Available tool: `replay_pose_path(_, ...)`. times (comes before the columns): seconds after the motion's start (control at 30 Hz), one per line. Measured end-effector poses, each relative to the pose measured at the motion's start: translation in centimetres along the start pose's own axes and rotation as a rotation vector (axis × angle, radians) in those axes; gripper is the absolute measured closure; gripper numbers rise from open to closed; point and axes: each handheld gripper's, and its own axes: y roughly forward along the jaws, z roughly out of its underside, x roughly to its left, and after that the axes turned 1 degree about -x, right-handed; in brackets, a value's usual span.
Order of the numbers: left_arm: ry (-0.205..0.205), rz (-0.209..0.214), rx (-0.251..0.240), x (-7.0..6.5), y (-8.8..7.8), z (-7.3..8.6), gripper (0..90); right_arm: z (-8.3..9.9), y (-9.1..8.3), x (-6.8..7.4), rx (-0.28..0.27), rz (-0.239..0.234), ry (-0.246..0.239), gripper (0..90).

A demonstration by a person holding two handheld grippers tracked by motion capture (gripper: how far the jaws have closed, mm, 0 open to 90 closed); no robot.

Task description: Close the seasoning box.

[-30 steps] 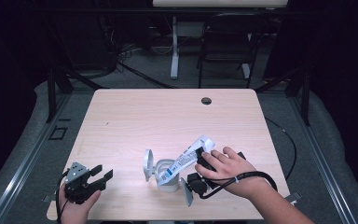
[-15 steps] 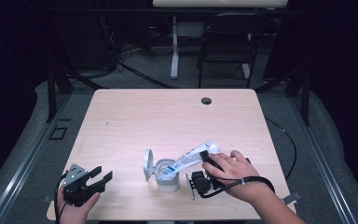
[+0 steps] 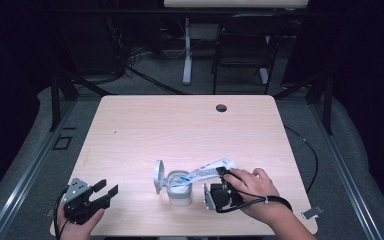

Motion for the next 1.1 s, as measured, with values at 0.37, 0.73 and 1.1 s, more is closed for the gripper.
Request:
replay_pose_path(0.37,0.004,-0.006,0.005,0.1,-0.1,-0.4,48.4,1.2,0.3,0.8,-0.063,-0.031,0.204,89.5)
replay_pose_path(0.73,0.013,0.001,0.015,-0.1,0.3,-0.7,48.4,3.3,0.1,1.3,-0.139,-0.031,0.541,89.6)
replay_pose_path(1.1,0.018,-0.004,0.025,-0.1,0.6,-0.7,48.3,4.6,0.8,2.0,-0.228,-0.045,0.793,89.7)
